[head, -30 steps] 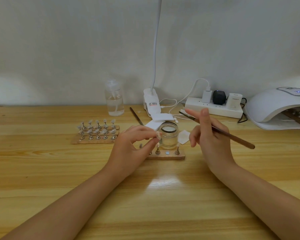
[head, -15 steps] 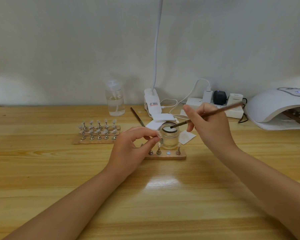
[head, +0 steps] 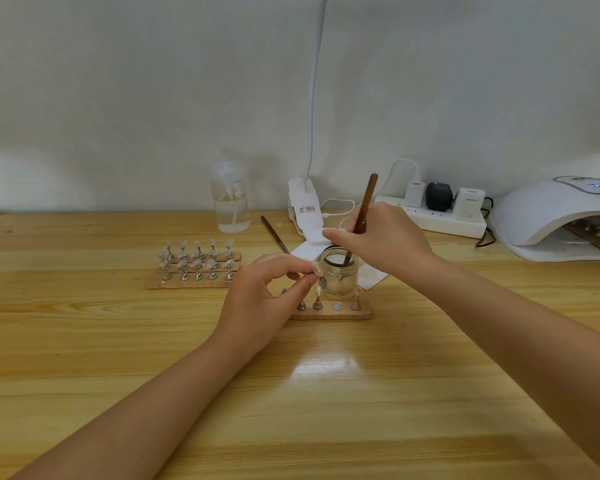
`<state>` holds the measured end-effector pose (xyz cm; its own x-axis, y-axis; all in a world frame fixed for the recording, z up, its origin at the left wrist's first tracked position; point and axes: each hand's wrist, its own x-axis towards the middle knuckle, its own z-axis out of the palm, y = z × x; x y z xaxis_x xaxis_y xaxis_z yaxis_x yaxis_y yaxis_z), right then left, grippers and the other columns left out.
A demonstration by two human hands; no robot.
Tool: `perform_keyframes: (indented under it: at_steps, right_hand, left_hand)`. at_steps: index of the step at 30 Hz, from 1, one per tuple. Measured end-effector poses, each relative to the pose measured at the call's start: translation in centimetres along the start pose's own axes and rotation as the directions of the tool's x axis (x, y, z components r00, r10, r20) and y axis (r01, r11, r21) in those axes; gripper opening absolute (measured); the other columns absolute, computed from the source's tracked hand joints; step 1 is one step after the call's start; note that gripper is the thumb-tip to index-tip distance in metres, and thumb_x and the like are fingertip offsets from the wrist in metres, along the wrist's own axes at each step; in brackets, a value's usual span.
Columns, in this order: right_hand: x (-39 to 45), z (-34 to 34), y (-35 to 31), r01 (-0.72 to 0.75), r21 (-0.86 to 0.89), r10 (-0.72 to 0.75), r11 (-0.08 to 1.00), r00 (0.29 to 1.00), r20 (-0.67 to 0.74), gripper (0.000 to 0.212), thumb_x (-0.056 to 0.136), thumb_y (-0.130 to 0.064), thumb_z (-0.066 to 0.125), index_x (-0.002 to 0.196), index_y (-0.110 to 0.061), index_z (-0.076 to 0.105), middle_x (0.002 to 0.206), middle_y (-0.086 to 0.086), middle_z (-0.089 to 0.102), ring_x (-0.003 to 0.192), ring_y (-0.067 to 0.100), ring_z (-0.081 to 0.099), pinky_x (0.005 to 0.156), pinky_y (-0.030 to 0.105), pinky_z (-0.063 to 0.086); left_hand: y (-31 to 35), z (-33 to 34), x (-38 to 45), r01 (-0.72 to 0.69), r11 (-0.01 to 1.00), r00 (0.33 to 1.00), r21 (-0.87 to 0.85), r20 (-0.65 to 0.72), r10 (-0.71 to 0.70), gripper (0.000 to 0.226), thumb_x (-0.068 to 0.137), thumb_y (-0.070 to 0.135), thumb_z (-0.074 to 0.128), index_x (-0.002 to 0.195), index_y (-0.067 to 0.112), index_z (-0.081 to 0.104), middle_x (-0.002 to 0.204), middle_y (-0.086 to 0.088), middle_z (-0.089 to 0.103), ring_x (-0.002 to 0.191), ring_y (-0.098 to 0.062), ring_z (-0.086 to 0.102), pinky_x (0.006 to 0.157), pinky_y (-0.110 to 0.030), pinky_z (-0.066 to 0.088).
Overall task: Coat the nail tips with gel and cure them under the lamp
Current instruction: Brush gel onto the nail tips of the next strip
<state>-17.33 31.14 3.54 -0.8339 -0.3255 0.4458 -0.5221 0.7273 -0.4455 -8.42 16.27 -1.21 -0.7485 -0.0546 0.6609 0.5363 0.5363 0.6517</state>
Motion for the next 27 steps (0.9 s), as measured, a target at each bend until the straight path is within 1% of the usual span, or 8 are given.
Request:
perform_keyframes:
  at_steps: [3,6,9,14,18,19,23,27]
  right_hand:
    - [0.1,-0.9,-0.1,-0.023,0.108,0.029,0.994,0.998,-0.055,0.043,0.083,-0.044,0.062,0.07,-0.003,0.064,0.06,0.008,0.063,0.062,0.02,0.062,0.061,0.033,0.048]
    - [0.2,-2.0,0.4,-0.08,0.254,0.104,0.964,0.991,-0.079,0.039,0.084,-0.041,0.062,0.055,-0.015,0.058,0.048,-0.005,0.057,0.054,0.007,0.056,0.06,0.026,0.045]
    - [0.2,-2.3,1.2,-0.137,0.34,0.168,0.931,0.984,-0.064,0.041,0.084,-0.039,0.063,0.051,-0.016,0.054,0.043,-0.008,0.054,0.052,0.0,0.052,0.059,0.023,0.041]
    - [0.1,-2.5,2.2,-0.168,0.369,0.203,0.914,0.977,-0.06,0.043,0.085,-0.035,0.063,0.049,-0.015,0.052,0.037,-0.01,0.051,0.046,-0.01,0.049,0.055,0.019,0.035]
    - [0.0,-3.0,2.6,-0.15,0.373,0.197,0.916,0.976,-0.092,0.044,0.085,-0.031,0.064,0.046,-0.016,0.051,0.043,-0.01,0.051,0.047,-0.014,0.049,0.047,0.003,0.035]
    - [0.0,-3.1,2.7,-0.151,0.374,0.199,0.915,0.976,-0.093,0.044,0.086,-0.031,0.064,0.046,-0.016,0.052,0.04,-0.01,0.05,0.047,-0.014,0.049,0.047,0.003,0.034]
    - [0.2,-3.5,2.8,-0.178,0.405,0.235,0.897,0.967,-0.094,0.042,0.086,-0.032,0.062,0.048,-0.017,0.053,0.037,-0.011,0.052,0.047,-0.007,0.05,0.057,0.018,0.034]
    - [0.2,-3.3,2.6,-0.198,0.448,0.264,0.872,0.961,-0.088,0.04,0.086,-0.031,0.062,0.05,-0.017,0.051,0.036,-0.012,0.052,0.041,-0.008,0.046,0.057,0.022,0.033]
  left_hand:
    - [0.0,0.0,0.0,-0.011,1.0,1.0,0.006,-0.01,0.011,0.025,0.075,0.005,0.071,0.082,0.029,0.066,0.079,0.015,0.065,0.074,-0.006,0.058,0.076,-0.024,0.048]
    - [0.0,0.0,0.0,-0.014,1.0,1.0,0.011,-0.017,0.015,0.03,0.075,0.005,0.071,0.081,0.034,0.065,0.078,0.016,0.065,0.074,-0.007,0.058,0.076,-0.022,0.048]
    - [0.1,0.0,0.0,-0.015,1.0,1.0,0.022,-0.015,0.015,0.032,0.075,0.005,0.071,0.081,0.036,0.064,0.077,0.018,0.064,0.074,-0.007,0.058,0.075,-0.022,0.048]
    - [0.1,-0.1,0.0,-0.015,1.0,1.0,0.027,-0.005,0.016,0.032,0.075,0.003,0.07,0.081,0.034,0.065,0.078,0.017,0.065,0.075,-0.008,0.058,0.075,-0.021,0.048]
    - [0.1,-0.1,-0.1,-0.014,1.0,1.0,0.028,0.003,0.014,0.027,0.075,0.003,0.07,0.083,0.029,0.067,0.079,0.017,0.065,0.076,-0.008,0.059,0.076,-0.022,0.049]
    - [0.1,-0.1,0.0,-0.016,0.999,1.0,0.031,0.003,0.016,0.027,0.075,0.004,0.07,0.083,0.029,0.067,0.08,0.017,0.065,0.076,-0.008,0.059,0.076,-0.022,0.049]
    - [0.1,-0.1,0.0,-0.022,0.999,1.0,0.035,0.003,0.022,0.027,0.076,0.004,0.07,0.084,0.03,0.066,0.08,0.018,0.065,0.076,-0.007,0.059,0.076,-0.021,0.048]
    - [-0.1,0.0,0.0,-0.007,1.0,1.0,0.027,0.0,0.007,0.026,0.076,0.005,0.07,0.083,0.029,0.067,0.079,0.017,0.065,0.075,-0.007,0.059,0.076,-0.023,0.049]
